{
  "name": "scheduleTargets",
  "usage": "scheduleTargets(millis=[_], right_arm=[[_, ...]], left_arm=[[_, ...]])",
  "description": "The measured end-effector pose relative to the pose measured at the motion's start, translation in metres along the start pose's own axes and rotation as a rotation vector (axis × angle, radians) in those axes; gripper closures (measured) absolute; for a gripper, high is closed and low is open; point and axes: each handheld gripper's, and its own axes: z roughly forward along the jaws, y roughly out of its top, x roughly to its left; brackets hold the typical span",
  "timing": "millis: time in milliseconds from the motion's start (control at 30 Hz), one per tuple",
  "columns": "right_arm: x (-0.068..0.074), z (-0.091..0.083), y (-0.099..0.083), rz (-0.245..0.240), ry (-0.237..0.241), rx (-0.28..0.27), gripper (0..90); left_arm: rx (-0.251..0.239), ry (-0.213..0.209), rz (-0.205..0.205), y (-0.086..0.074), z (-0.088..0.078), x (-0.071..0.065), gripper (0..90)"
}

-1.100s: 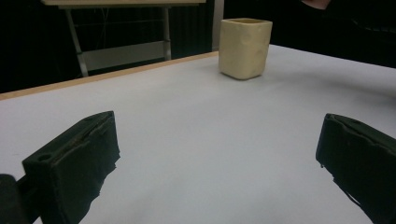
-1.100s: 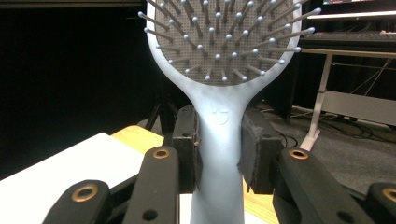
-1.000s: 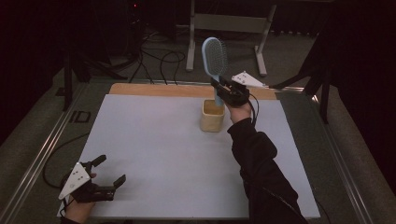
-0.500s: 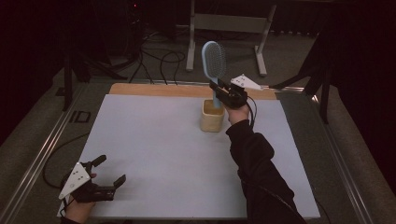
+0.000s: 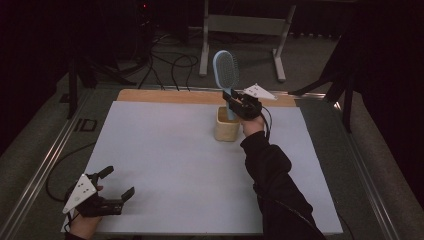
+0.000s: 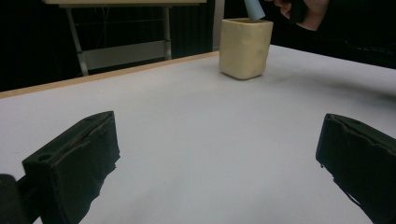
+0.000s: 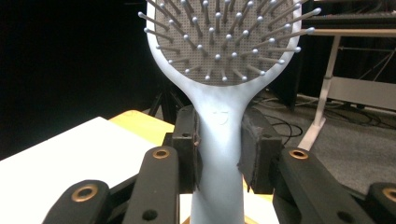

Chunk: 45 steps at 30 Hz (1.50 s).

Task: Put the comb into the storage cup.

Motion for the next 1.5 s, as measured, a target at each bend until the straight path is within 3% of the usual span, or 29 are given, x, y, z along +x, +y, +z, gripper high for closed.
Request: scheduleTargets(millis=[600,1167,1333,1500], right_arm=[[-0.001,0.001,-0.013,0.009,0.011,0.038,70.4],[-0.005,-0.003,-0.019,0.022,0.054,0.082,70.3],[-0.006,-0.002,-0.020,0.022,0.062,0.124,70.2],[-0.006,-0.003,-0.021,0.019,0.072,0.133,68.8]], left_arm=[[0.003,-0.001,-0.002,0.000,0.000,0.000,0.0],[0.005,-0.003,-0.003,0.000,0.001,0.000,0.0],[0.006,-0.003,-0.003,0.000,0.001,0.000,0.0],[0.005,-0.003,-0.005,0.000,0.001,0.000,0.0]])
